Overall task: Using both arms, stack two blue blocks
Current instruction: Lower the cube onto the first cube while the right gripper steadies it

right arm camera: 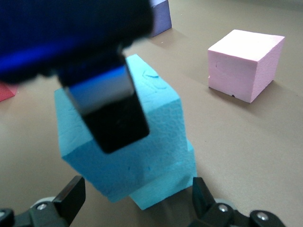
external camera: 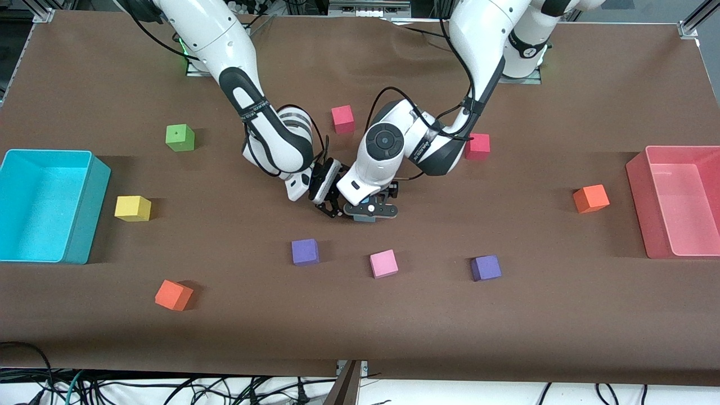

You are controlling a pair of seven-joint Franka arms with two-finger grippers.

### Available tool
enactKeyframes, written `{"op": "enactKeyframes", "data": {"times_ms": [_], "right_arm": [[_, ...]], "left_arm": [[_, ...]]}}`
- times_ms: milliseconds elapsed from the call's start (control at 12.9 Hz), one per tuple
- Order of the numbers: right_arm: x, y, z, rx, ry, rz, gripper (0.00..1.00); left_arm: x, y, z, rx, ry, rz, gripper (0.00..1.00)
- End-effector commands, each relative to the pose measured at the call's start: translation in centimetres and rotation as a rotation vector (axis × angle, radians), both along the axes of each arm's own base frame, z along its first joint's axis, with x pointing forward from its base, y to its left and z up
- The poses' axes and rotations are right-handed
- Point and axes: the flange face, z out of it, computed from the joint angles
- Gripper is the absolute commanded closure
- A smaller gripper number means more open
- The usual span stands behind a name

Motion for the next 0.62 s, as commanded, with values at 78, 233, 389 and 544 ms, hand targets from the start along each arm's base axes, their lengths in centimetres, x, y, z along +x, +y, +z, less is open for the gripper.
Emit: {"op": "enactKeyframes", "data": {"times_ms": [78, 233, 389, 544], "right_arm": [[-0.7, -0.4, 0.1, -0.019, -0.006, 0.004, 0.00], [-2.0, -1.8, 0.7, -0.041, 0.007, 0.006, 0.00], [-2.6, -3.0, 2.3, -0.042, 0.014, -0.011, 0.00], [-3.7, -4.9, 3.3, -0.043, 0.049, -0.037, 0.00]], "left_arm": [[0.1, 0.7, 4.1, 0.000, 0.000, 0.010, 0.00], [-0.1, 1.2, 5.7, 0.009, 0.017, 0.009, 0.00], [0.3, 2.7, 7.9, 0.013, 0.026, 0.021, 0.00], [0.7, 5.1, 10.6, 0.018, 0.043, 0.038, 0.00]]}}
